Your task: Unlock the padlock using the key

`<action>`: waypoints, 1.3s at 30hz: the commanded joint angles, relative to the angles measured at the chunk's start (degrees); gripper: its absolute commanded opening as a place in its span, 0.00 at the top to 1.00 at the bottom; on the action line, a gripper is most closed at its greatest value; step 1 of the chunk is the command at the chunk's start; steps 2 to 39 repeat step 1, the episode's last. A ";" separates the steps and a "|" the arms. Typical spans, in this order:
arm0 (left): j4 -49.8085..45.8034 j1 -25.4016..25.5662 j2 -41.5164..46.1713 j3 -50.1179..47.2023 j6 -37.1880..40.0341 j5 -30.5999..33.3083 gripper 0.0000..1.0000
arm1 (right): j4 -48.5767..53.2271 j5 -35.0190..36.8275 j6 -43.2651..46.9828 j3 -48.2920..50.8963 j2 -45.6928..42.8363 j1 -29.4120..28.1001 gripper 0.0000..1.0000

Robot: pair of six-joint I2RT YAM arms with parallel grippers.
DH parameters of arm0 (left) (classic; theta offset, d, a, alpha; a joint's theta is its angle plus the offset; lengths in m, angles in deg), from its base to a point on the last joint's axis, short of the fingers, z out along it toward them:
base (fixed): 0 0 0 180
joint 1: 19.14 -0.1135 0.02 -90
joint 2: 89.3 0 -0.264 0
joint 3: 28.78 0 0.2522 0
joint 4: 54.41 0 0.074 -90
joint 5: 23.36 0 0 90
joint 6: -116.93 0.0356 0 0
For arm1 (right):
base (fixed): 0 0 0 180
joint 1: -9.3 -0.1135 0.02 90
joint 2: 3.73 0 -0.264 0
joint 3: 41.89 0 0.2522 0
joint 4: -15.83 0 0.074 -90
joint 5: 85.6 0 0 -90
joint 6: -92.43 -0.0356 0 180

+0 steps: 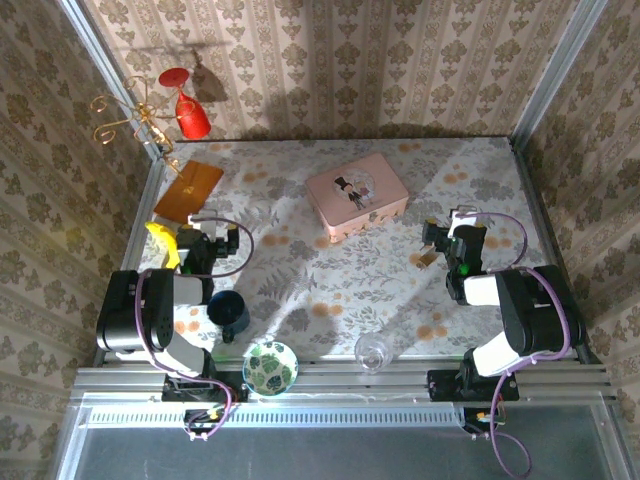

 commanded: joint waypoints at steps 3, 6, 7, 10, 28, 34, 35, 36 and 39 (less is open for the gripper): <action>1.10 0.09 -0.58 0.65 0.84 0.25 0.00 | -0.26 2.08 -0.25 -0.54 -0.19 0.09 0.00; 1.10 0.09 -0.58 0.65 0.84 0.25 0.00 | -0.26 2.08 -0.25 -0.54 -0.19 0.09 0.00; 1.10 0.09 -0.58 0.65 0.84 0.25 0.00 | -0.26 2.08 -0.25 -0.54 -0.19 0.09 0.00; 1.10 0.09 -0.58 0.65 0.84 0.25 0.00 | -0.26 2.08 -0.25 -0.54 -0.19 0.09 0.00; 1.10 0.09 -0.58 0.65 0.84 0.25 0.00 | -0.26 2.08 -0.25 -0.54 -0.19 0.09 0.00; 1.10 0.09 -0.58 0.65 0.84 0.25 0.00 | -0.26 2.08 -0.25 -0.54 -0.19 0.09 0.00; 1.10 0.09 -0.58 0.65 0.84 0.25 0.00 | -0.26 2.08 -0.25 -0.54 -0.19 0.09 0.00; 1.10 0.09 -0.58 0.65 0.84 0.25 0.00 | -0.26 2.08 -0.25 -0.54 -0.19 0.09 0.00; 1.10 0.09 -0.58 0.65 0.84 0.25 0.00 | -0.26 2.08 -0.25 -0.54 -0.19 0.09 0.00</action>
